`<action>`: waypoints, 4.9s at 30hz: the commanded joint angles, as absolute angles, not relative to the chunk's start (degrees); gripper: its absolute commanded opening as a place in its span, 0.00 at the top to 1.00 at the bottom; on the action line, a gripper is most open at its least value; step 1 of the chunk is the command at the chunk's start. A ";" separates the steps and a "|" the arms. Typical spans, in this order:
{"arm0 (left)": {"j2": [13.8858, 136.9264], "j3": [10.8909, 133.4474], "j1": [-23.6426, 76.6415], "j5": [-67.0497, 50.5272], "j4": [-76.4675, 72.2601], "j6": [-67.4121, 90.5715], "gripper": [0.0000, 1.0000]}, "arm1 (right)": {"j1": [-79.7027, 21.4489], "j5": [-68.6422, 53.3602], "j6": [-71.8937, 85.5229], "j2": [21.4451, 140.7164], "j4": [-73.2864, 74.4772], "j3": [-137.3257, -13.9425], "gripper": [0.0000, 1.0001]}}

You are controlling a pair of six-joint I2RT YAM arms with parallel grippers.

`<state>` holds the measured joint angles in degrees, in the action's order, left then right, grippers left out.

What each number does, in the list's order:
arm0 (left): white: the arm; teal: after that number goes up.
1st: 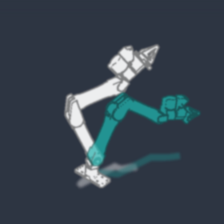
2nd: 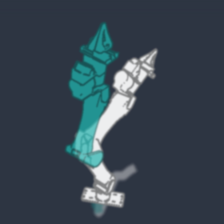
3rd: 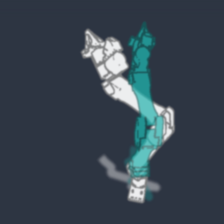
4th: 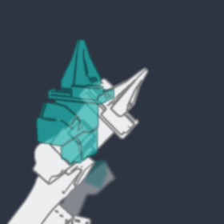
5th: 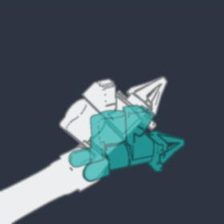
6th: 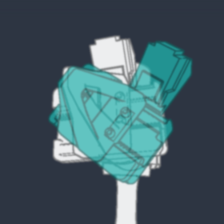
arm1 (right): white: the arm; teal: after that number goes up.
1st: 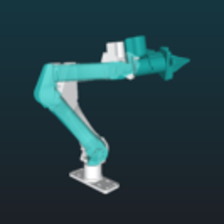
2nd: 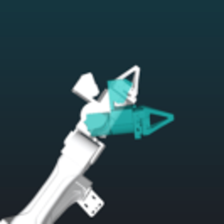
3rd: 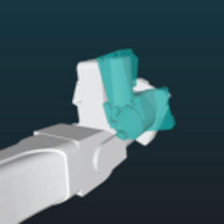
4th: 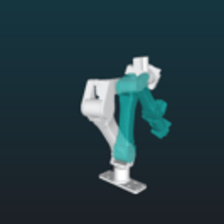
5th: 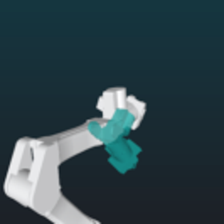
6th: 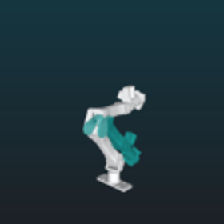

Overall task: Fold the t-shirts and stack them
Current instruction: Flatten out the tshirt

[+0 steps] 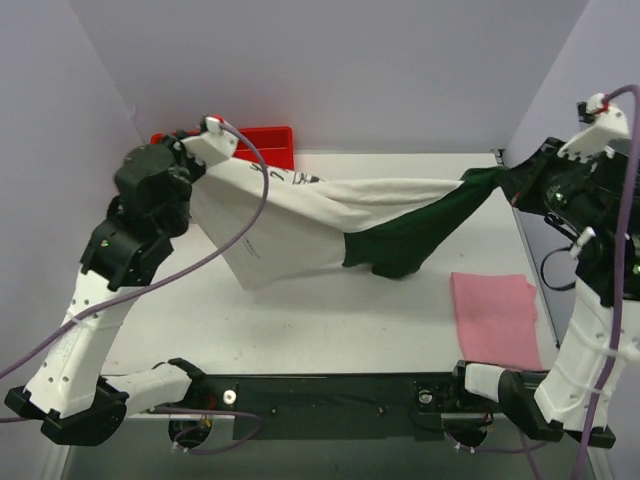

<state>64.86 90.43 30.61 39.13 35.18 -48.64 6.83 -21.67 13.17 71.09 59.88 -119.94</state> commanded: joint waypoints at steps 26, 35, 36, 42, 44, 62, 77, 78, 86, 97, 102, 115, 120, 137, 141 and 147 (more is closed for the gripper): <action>64.14 91.87 34.89 32.35 29.28 -37.53 1.00 | 6.24 -27.93 20.03 55.62 43.79 -99.25 1.00; 87.96 85.23 31.04 19.95 15.50 -35.24 1.00 | 5.98 -26.63 22.59 78.63 29.36 -82.07 1.00; 93.29 87.08 30.59 20.21 13.99 -35.42 1.00 | 5.89 -26.54 22.24 85.01 29.36 -85.66 1.00; 108.97 105.45 28.92 19.34 14.94 -33.84 0.49 | 6.24 -21.02 23.56 107.45 33.89 -106.82 0.65; 108.99 107.84 28.92 18.20 16.52 -33.84 0.29 | 5.72 -17.42 21.72 111.60 40.82 -113.42 0.37; 78.58 64.99 33.13 -9.85 49.52 -57.05 0.27 | -13.87 0.53 37.33 64.79 46.67 -51.79 0.23; 79.54 54.41 33.13 -8.26 38.93 -39.37 0.29 | -29.79 -5.27 58.80 68.63 25.94 -22.94 0.32; 79.28 54.06 33.13 -8.78 39.54 -41.99 0.29 | -29.79 -5.36 58.62 70.12 24.36 -22.68 0.42; 79.71 48.78 36.47 -8.26 36.22 -52.90 0.14 | -28.65 -3.08 52.39 62.60 34.25 -31.61 1.00; 89.82 47.02 37.88 1.40 25.40 -52.13 1.00 | -10.67 -4.66 31.66 53.35 55.96 -68.49 1.00; 83.42 57.96 35.08 8.61 27.15 -49.31 1.00 | 4.00 -10.44 22.08 58.79 59.85 -89.89 1.00; 76.91 106.50 35.07 27.41 47.81 -51.41 1.00 | 16.08 -25.40 18.98 72.42 60.73 -129.98 1.00; 74.27 108.63 35.77 31.37 48.16 -52.56 1.00 | 16.08 -26.02 18.72 71.02 60.03 -130.34 1.00; 79.00 90.63 35.95 -5.43 62.95 -49.30 1.00 | 15.74 -29.77 21.18 62.05 48.35 -89.00 1.00; 87.87 85.43 36.04 -7.83 54.09 -51.50 1.00 | 12.05 -28.13 21.80 65.38 39.13 -79.82 1.00; 104.21 90.25 35.69 -1.15 36.59 -47.04 1.00 | 9.40 -25.32 18.64 74.78 38.23 -76.73 1.00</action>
